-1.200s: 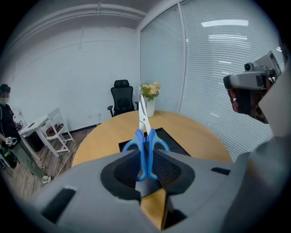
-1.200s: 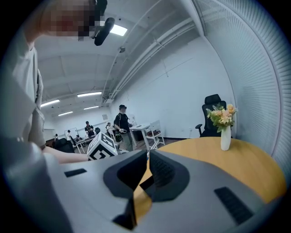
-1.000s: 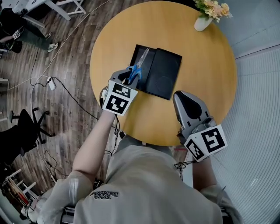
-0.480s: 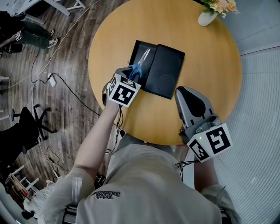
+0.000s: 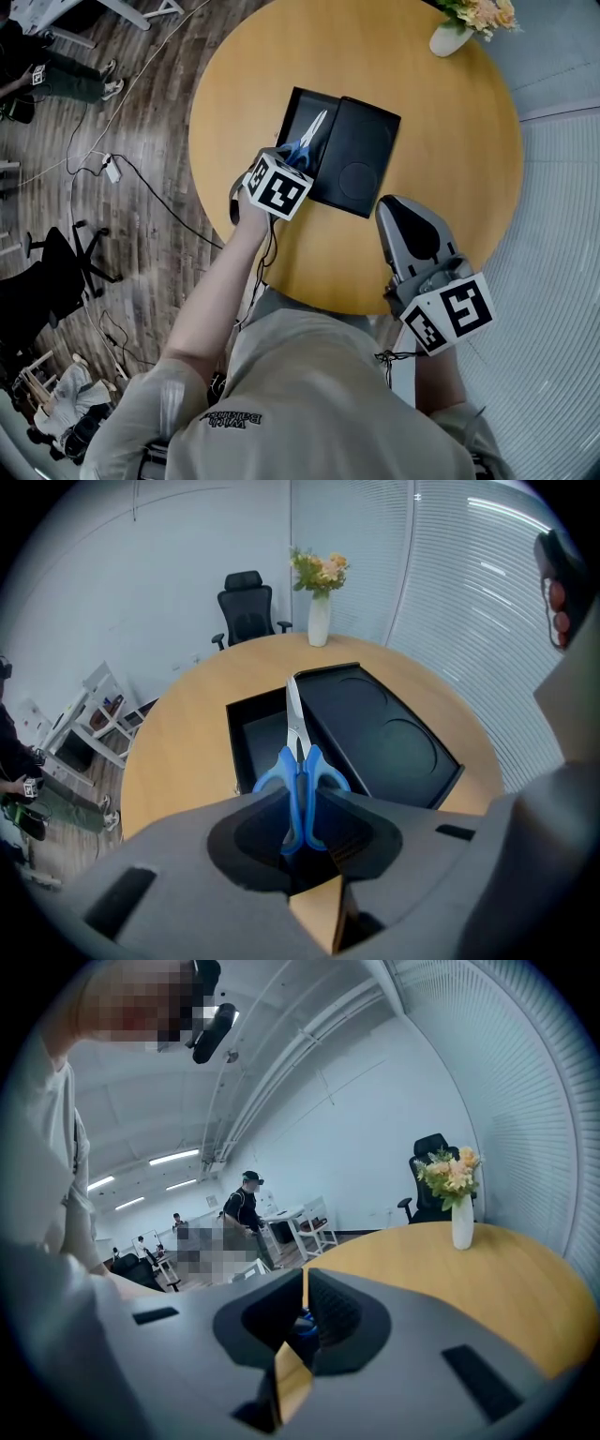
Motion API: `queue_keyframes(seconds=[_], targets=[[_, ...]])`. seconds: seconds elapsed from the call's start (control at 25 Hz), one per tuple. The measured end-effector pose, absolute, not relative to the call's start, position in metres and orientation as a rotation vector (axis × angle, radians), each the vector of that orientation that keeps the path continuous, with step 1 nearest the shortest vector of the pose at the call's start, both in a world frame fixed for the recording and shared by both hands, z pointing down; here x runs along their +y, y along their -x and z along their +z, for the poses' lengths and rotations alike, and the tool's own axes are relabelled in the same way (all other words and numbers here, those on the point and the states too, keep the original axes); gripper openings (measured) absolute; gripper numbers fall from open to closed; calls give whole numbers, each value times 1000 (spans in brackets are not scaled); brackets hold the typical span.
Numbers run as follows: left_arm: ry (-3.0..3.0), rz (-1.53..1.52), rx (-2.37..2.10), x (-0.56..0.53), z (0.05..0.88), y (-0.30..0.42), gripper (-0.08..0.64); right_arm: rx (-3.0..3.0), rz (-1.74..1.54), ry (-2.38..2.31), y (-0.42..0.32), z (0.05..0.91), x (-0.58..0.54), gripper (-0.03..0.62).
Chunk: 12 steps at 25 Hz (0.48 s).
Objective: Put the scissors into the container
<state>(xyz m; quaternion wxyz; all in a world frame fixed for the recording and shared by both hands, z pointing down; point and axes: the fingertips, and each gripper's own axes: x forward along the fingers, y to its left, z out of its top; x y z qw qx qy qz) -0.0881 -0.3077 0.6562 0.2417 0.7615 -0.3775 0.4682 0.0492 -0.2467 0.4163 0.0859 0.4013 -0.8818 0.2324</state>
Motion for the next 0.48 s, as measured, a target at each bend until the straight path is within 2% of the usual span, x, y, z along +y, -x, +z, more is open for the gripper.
queue_keyframes(seconds=[0.48], targets=[[-1927, 1410, -891, -290, 694, 92, 95, -2643, 609, -1123, -40, 410, -254, 37]])
